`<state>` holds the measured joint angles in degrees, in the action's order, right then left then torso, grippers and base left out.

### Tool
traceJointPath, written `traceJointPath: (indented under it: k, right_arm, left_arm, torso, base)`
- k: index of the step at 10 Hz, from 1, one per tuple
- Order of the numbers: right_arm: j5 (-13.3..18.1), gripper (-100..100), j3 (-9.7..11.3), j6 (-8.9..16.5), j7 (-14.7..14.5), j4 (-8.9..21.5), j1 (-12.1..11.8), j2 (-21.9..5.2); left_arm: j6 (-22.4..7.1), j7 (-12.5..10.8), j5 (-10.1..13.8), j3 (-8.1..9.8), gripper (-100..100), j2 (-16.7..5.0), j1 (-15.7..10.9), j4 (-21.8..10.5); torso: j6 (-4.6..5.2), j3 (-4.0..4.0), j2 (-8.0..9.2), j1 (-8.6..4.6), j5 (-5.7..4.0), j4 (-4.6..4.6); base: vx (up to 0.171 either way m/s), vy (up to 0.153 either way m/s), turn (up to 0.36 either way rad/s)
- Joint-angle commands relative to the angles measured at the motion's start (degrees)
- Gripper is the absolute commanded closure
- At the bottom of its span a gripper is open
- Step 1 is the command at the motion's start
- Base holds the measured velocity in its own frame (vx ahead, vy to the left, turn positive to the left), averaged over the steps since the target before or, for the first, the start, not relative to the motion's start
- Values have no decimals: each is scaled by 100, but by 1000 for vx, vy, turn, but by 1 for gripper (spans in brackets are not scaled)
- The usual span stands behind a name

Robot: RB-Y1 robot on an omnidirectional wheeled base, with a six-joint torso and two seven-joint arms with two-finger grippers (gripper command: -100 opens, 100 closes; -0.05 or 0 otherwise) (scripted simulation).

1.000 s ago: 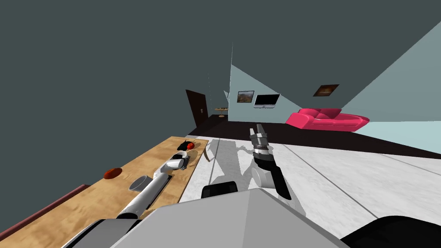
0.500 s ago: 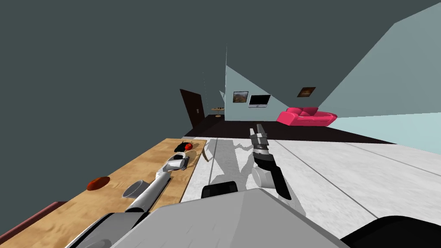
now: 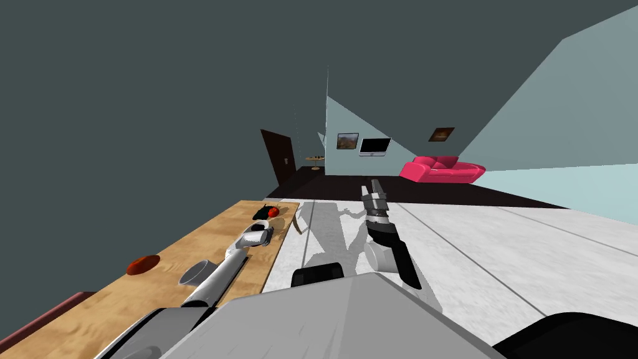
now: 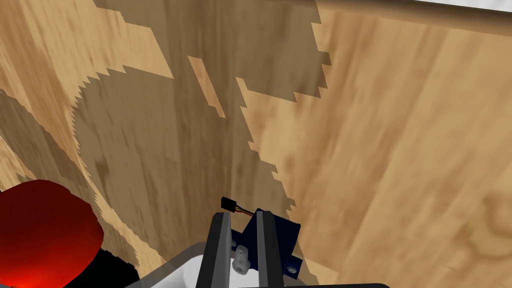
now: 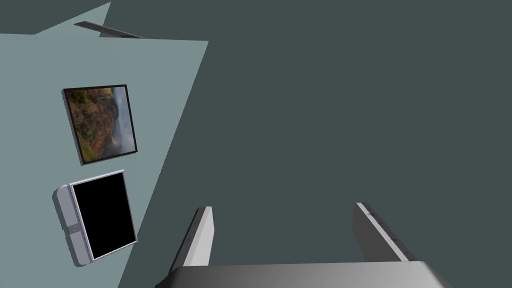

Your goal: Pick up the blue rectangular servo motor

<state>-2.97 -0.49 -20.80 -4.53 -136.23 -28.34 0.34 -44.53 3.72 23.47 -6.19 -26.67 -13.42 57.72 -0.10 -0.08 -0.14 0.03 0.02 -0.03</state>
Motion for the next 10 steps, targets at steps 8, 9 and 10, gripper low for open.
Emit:
traceJointPath:
  k: [8, 9, 10]
  right_arm:
    - [0, 0, 0, 0, 0, 0, -1, 0]
    - [0, 0, 0, 0, 0, 0, -1, 0]
    - [0, 0, 0, 0, 0, 0, 0, 0]
  left_arm:
    - [-385, 353, 448, -237, 100, -317, 292, 851]
    - [-331, 307, 398, -209, 100, -280, 250, 744]
    - [-347, 322, 407, -212, 0, -288, 257, 759]
  torso:
    - [0, -10, -18, -23, -5, -4]
    - [-3, -9, -16, -19, -5, -4]
    - [3, -7, -11, -10, -1, -3]
  base:
    - [39, -44, 138]
    - [19, -23, 48]
    - [0, 0, 0]
